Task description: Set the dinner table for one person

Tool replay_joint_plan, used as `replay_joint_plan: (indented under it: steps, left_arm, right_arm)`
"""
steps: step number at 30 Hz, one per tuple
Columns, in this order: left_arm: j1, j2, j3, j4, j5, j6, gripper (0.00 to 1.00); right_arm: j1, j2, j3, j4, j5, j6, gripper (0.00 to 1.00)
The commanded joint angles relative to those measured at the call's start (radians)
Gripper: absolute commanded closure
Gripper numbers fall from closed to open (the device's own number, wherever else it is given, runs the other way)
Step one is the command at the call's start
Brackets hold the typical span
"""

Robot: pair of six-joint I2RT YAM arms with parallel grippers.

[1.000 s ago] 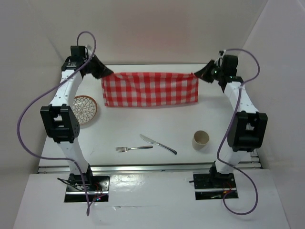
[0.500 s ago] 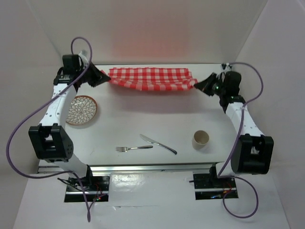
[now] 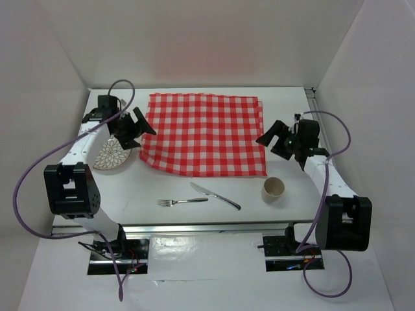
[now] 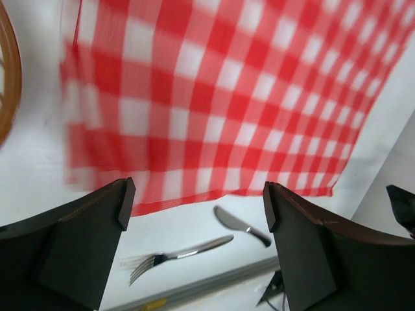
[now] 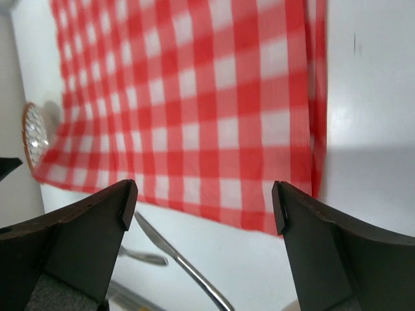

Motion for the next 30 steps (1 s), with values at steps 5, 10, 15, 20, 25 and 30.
replay_joint_plan:
  steps: [5, 10, 15, 20, 25, 30]
  left_arm:
    - [0.006, -0.055, 0.125, 0.005, -0.041, 0.045, 0.23]
    - [-0.032, 0.077, 0.125, 0.051, 0.016, 0.058, 1.0]
    - [-0.071, 0.212, 0.107, 0.04, -0.043, 0.067, 1.0]
    - [-0.082, 0.26, 0.027, 0.072, -0.063, 0.076, 1.0]
    - [-0.091, 0.269, -0.057, 0.092, -0.075, 0.039, 1.0]
    - [-0.1, 0.26, -0.123, 0.092, -0.125, 0.016, 1.0]
  right_arm:
    - [0.079, 0.057, 0.268, -0.041, 0.159, -0.038, 0.38]
    - [0.227, 0.231, 0.421, -0.129, 0.238, -0.084, 0.86]
    - [0.251, 0.44, 0.477, -0.206, 0.306, -0.062, 1.0]
    - [0.26, 0.485, 0.371, -0.147, 0.294, -0.039, 1.0]
    - [0.26, 0.505, 0.288, -0.113, 0.285, -0.009, 1.0]
    - [0.28, 0.505, 0.202, -0.09, 0.288, 0.021, 1.0]
